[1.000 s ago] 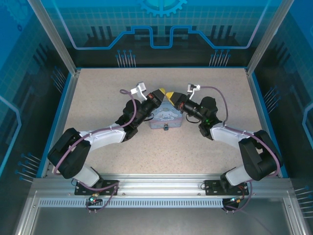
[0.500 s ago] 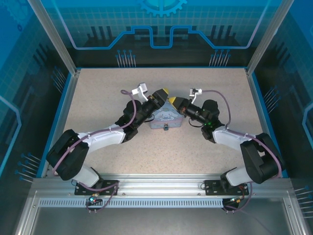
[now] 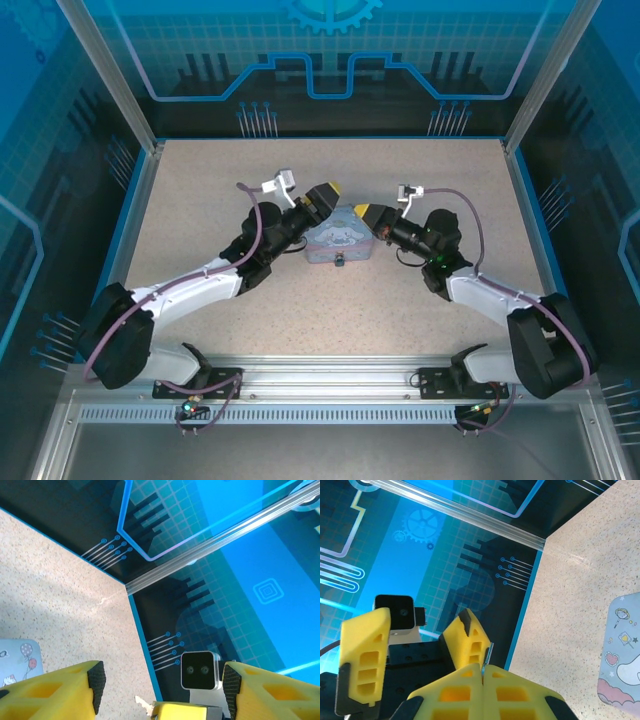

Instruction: Unlock a padlock with a key

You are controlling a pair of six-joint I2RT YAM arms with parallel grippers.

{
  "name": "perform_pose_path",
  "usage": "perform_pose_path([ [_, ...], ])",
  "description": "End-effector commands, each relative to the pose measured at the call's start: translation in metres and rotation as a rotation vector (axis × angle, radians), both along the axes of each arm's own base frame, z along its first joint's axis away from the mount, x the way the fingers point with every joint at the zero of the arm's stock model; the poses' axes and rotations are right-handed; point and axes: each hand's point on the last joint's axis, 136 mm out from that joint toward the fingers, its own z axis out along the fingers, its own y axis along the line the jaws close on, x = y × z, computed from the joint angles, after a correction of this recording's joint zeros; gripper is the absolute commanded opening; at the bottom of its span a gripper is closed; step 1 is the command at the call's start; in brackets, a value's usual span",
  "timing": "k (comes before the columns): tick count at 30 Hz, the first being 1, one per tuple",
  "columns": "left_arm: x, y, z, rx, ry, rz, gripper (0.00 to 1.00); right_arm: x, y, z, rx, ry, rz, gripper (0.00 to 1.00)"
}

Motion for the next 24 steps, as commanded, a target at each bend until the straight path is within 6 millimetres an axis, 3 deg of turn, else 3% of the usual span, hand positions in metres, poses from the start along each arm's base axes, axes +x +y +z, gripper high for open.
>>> perform_pose_path([
  [1,-0.001,-0.013,-0.004,-0.02,0.022,-0.059,0.64,-0.004,0.003,0.019,0.021,-0.038,0.016,0.0],
  [11,0.006,-0.03,-0.002,-0.089,0.039,-0.1,0.53,-0.004,0.011,0.033,0.047,-0.048,0.026,0.0],
  [24,0.009,-0.036,0.006,-0.12,0.028,-0.103,0.3,0.0,0.019,0.026,0.05,-0.024,0.034,0.0],
])
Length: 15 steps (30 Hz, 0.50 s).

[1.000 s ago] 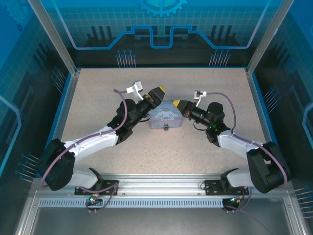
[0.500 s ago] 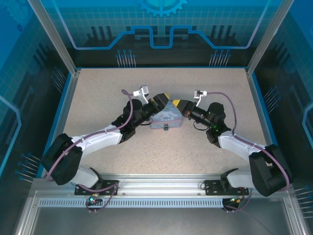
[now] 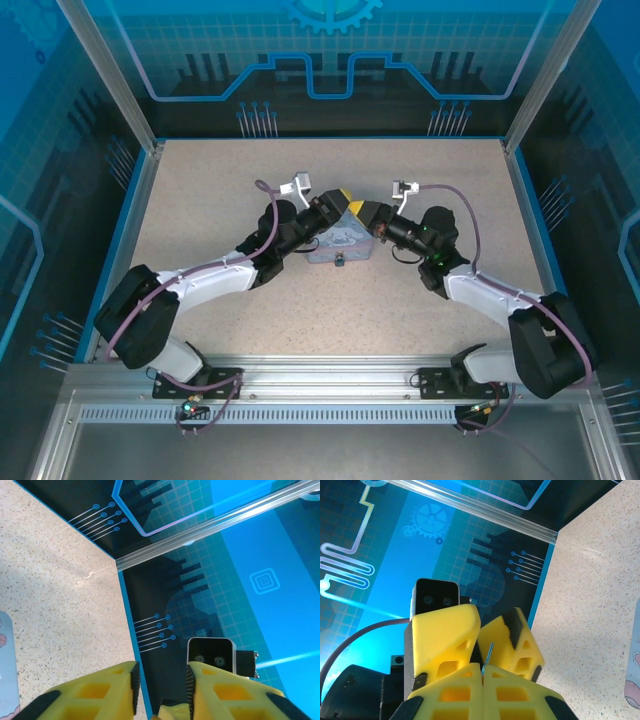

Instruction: Unlock a padlock with a key

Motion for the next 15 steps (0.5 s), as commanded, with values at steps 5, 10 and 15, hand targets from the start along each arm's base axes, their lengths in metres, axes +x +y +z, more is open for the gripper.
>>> perform_pose_path([
  [5,0.0,-0.0036,0.0215,-0.041,-0.052,-0.003,0.24,0.0019,0.0037,0.0105,0.018,-0.024,-0.003,0.0],
  [10,0.002,-0.0009,0.0208,-0.038,-0.057,0.013,0.14,0.0002,0.0038,0.0097,0.017,-0.024,0.003,0.0],
  [15,0.0024,-0.0001,0.0237,-0.035,-0.067,0.017,0.0,-0.0013,0.0032,0.0074,0.012,-0.021,0.003,0.0],
])
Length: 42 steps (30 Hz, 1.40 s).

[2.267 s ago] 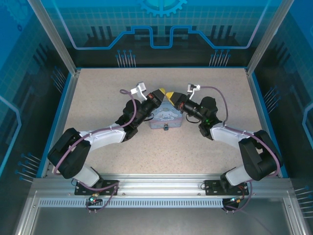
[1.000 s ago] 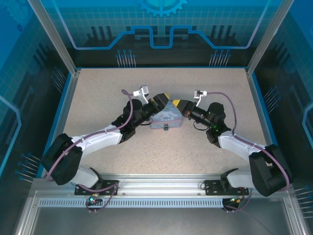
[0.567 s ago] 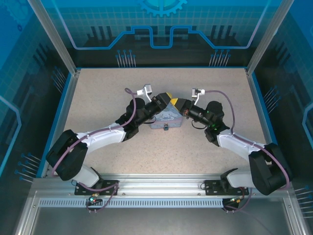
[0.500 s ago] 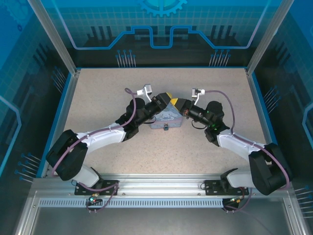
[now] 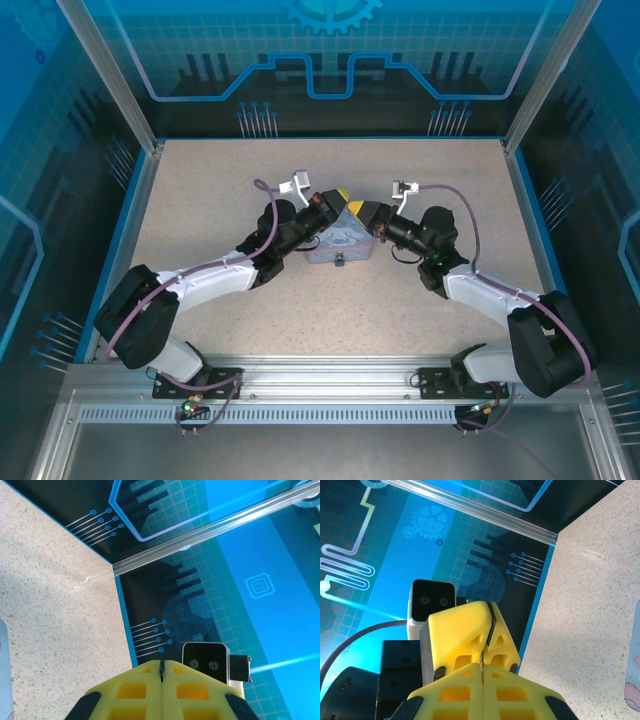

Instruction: Unlock a padlock with a key

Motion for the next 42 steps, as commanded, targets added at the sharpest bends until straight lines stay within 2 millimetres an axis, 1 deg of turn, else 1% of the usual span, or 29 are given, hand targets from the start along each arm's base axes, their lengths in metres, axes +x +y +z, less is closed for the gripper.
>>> perform_pose_path([
  [1,0.001,-0.002,0.019,-0.019,-0.056,0.0,0.0,-0.002,0.003,0.006,0.008,-0.016,0.006,0.0],
  [2,0.0,-0.002,0.02,-0.017,-0.06,0.001,0.0,-0.002,0.003,0.005,0.006,-0.009,0.005,0.0],
  [3,0.0,-0.002,0.021,-0.015,-0.065,0.001,0.0,-0.001,0.001,0.003,0.0,0.004,0.0,0.14],
  [5,-0.001,-0.001,0.023,-0.008,-0.074,0.001,0.0,0.001,-0.009,-0.003,-0.009,0.022,-0.032,0.54],
  [6,-0.001,0.0,0.024,0.001,-0.079,0.003,0.0,0.002,-0.016,-0.007,-0.016,0.038,-0.058,0.64],
  [7,-0.002,0.0,0.025,0.007,-0.082,0.002,0.0,0.003,-0.021,-0.011,-0.023,0.052,-0.078,0.66],
  [9,-0.003,0.001,0.026,0.025,-0.092,0.001,0.0,0.003,-0.032,-0.019,-0.042,0.078,-0.113,0.67],
  [11,-0.004,0.002,0.025,0.04,-0.097,0.003,0.0,0.003,-0.037,-0.022,-0.061,0.09,-0.135,0.68],
  [13,-0.005,0.002,0.027,0.041,-0.103,0.002,0.0,0.001,-0.038,-0.022,-0.081,0.091,-0.144,0.68],
  [16,-0.005,0.001,0.026,0.043,-0.103,0.001,0.0,0.0,-0.038,-0.016,-0.1,0.075,-0.148,0.67],
  [19,-0.004,0.002,0.025,0.036,-0.103,0.003,0.0,0.001,-0.034,-0.008,-0.098,0.056,-0.144,0.62],
  [23,-0.003,0.0,0.028,0.017,-0.107,0.0,0.0,0.004,-0.025,0.002,-0.084,0.031,-0.124,0.53],
  [29,-0.002,0.001,0.026,-0.015,-0.096,0.011,0.0,0.009,-0.013,0.011,-0.046,0.008,-0.106,0.41],
  [35,-0.001,-0.002,0.025,-0.023,-0.093,0.012,0.0,0.012,-0.004,0.012,-0.035,0.002,-0.092,0.39],
  [42,0.001,-0.005,0.025,-0.023,-0.092,0.008,0.0,0.012,-0.003,0.015,-0.029,-0.01,-0.09,0.39],
])
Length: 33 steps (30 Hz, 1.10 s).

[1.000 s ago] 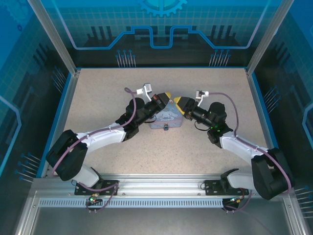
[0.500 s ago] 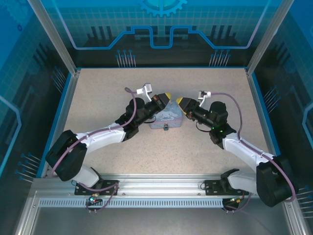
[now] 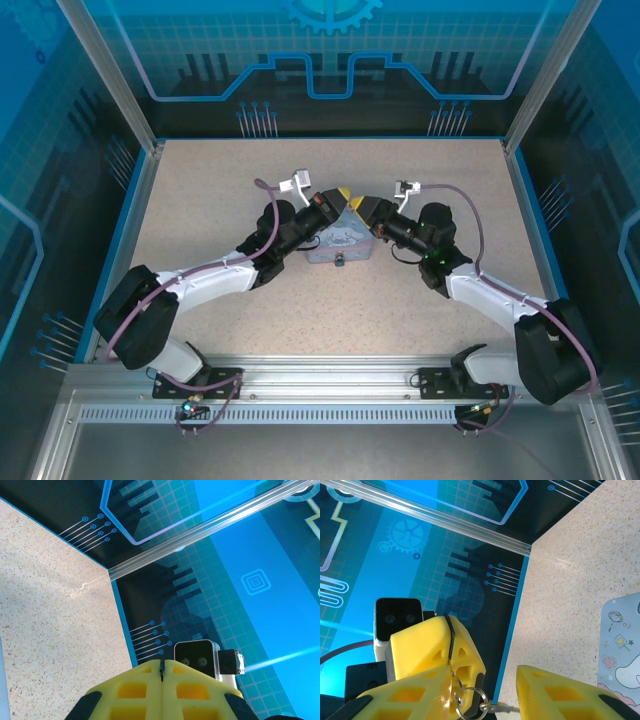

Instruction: Unlock a padlock with a key

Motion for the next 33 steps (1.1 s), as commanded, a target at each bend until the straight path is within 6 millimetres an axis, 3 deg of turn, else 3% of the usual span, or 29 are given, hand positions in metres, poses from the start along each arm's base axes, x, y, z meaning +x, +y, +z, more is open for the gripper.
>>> perform_pose_path([
  [1,0.003,-0.004,0.019,-0.041,-0.046,0.009,0.0,0.002,0.005,0.022,0.032,-0.06,0.002,0.39],
  [21,0.007,-0.003,0.022,-0.045,-0.055,0.034,0.0,-0.002,0.01,0.011,0.061,-0.039,0.029,0.3],
  [33,0.009,-0.002,0.027,-0.051,-0.064,0.045,0.0,-0.003,0.012,0.003,0.059,-0.022,0.037,0.3],
])
